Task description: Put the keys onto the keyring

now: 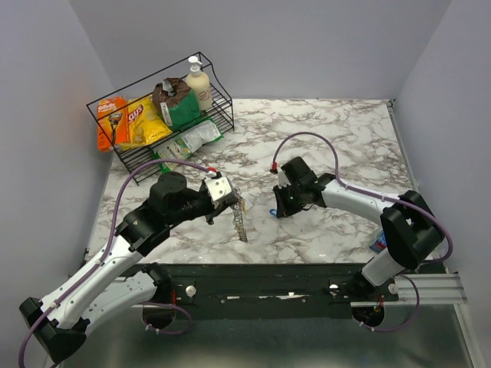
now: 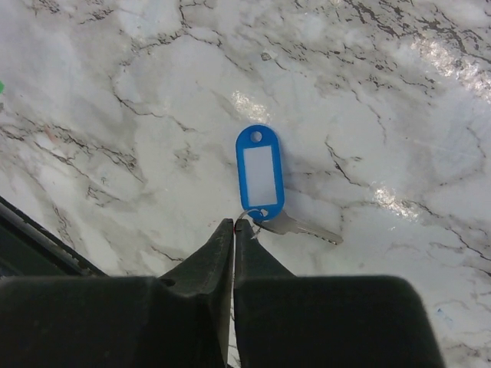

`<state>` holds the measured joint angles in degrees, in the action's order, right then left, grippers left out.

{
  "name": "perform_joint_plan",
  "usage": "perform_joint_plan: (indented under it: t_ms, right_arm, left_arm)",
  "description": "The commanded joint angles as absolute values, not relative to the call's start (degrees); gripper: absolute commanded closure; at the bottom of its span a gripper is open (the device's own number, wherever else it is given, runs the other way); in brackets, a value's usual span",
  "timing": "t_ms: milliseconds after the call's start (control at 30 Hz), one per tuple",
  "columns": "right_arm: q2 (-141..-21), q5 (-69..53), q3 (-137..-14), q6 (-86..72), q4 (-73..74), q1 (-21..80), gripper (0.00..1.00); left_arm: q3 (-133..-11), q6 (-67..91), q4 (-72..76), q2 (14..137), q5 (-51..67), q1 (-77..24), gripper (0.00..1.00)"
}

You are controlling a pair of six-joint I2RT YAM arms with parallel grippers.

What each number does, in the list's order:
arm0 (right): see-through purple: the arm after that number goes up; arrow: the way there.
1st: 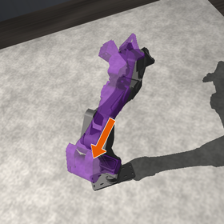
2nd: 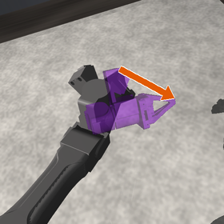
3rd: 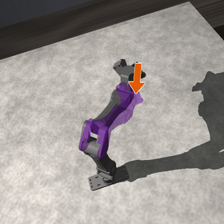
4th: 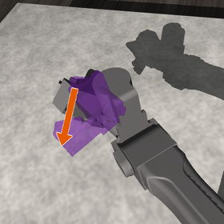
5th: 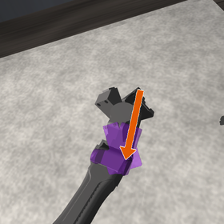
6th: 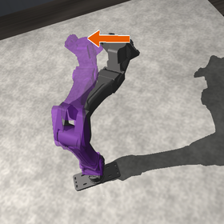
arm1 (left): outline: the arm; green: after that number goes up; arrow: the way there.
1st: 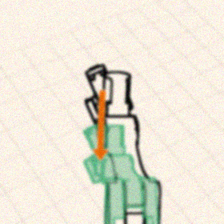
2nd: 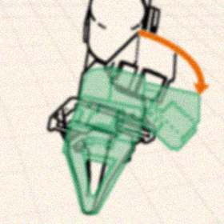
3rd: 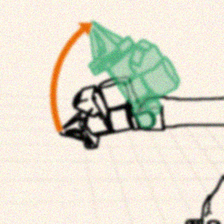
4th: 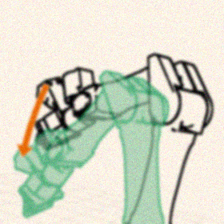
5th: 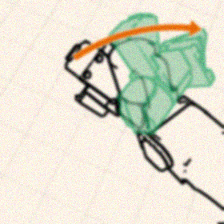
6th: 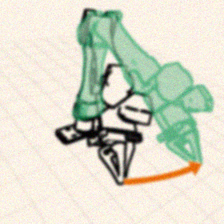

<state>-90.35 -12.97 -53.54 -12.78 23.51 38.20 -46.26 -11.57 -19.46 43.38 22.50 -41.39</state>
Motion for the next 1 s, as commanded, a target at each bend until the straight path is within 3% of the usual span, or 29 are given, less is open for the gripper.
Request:
perform_joint_plan:
  t_ms: [0,133,233,967]
  right_arm:
    - [-91.0,-12.0,-55.1,-12.0,22.6,38.5,0.83]
    - [-89.1,-11.5,-55.8,-11.7,22.8,38.5,0.63]
    - [-87.5,-10.7,-55.8,-11.5,22.9,38.4,0.55]
    - [-93.0,-12.7,-56.2,-5.7,26.9,41.5,0.56]
  left_arm:
    - [-46.8,-12.1,-18.0,41.9,22.5,-41.7,1.00]
    - [-46.8,-12.1,-17.9,41.9,22.6,-41.7,1.00]
    - [-46.8,-12.1,-18.1,42.0,22.6,-41.7,1.00]
    - [-46.8,-12.1,-18.2,42.5,22.7,-41.7,1.00]
